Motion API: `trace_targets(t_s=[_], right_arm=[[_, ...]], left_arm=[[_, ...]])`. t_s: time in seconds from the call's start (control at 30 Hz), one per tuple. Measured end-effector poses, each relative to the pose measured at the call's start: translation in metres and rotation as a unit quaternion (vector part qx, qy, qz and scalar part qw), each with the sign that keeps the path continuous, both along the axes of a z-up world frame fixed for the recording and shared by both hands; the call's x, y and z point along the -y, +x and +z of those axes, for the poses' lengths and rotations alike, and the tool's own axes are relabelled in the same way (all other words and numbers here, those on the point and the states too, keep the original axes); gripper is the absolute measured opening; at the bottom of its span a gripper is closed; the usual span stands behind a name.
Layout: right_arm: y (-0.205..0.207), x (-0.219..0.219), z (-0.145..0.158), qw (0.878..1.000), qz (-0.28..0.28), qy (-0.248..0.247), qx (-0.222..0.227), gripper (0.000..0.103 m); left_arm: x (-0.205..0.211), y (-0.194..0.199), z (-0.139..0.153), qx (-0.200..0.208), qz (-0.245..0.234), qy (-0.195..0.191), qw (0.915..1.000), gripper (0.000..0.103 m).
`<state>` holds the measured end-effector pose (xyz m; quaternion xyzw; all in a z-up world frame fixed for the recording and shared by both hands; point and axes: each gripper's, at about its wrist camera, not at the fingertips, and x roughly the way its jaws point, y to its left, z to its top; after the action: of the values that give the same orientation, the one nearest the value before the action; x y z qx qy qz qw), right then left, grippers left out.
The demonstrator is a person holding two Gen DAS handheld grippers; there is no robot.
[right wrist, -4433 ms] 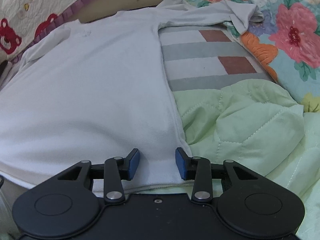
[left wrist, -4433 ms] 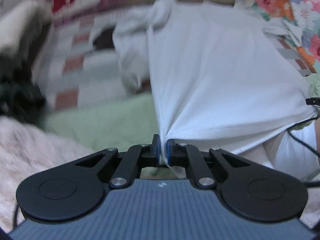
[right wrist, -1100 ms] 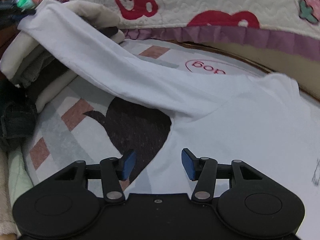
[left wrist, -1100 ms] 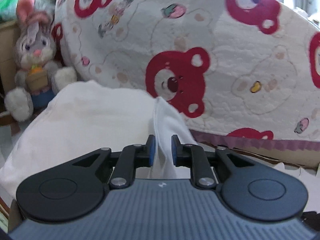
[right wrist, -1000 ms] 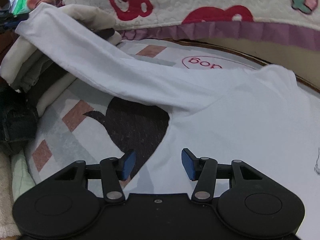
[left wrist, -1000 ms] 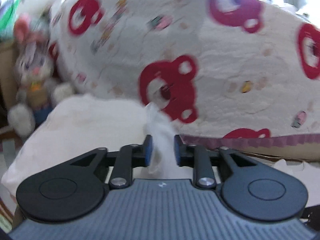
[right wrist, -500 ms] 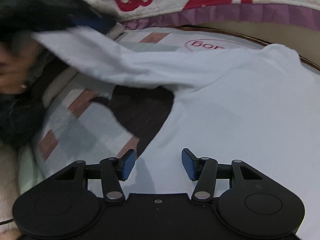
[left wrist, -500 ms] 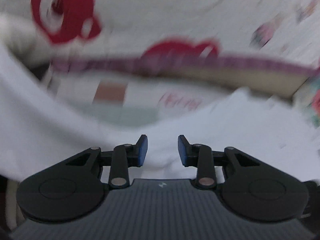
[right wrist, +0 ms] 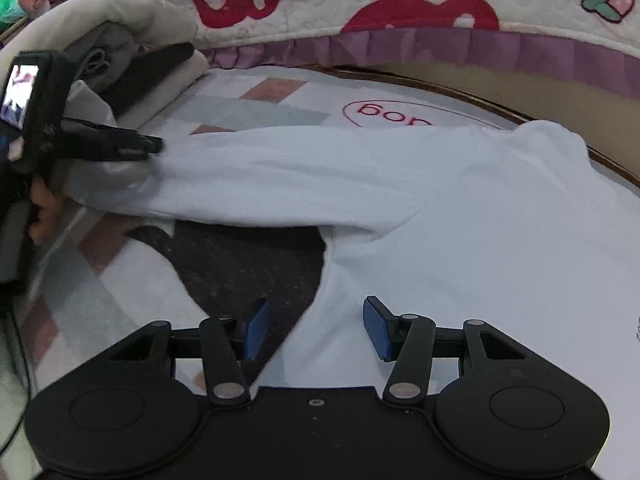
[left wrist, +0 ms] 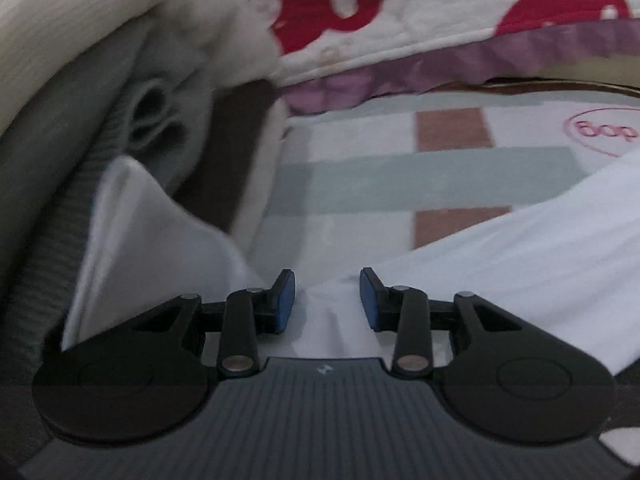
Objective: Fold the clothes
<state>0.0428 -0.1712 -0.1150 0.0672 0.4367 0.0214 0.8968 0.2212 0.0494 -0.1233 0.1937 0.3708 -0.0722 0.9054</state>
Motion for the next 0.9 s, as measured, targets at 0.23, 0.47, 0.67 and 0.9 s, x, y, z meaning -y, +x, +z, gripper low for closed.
trace_targets(t_s=[0.23,0.47,0.67,0.9], right_arm=[[-0.007,0.016,-0.003,0.997,0.031,0.064,0.003,0.009],[-0.008,0.077,0.032,0.974,0.043,0.221,-0.002,0.047],[0.034,0.171,0.076,0.984,-0.066,0.129,-0.106,0.035],[0.079,0.216,0.109,0.992,-0.068,0.058,-0.092,0.013]], left_arm=[[0.0,-0.004,-0.004,0.004,0.0,-0.002,1.0,0.034],[0.017,0.004,0.026,-0.047,-0.059,-0.162,0.9839,0.037],[0.057,-0.022,0.023,-0.036,-0.189,-0.159,0.9684,0.041],[0.047,-0.02,-0.006,-0.07,-0.189,-0.129,0.971,0.041]])
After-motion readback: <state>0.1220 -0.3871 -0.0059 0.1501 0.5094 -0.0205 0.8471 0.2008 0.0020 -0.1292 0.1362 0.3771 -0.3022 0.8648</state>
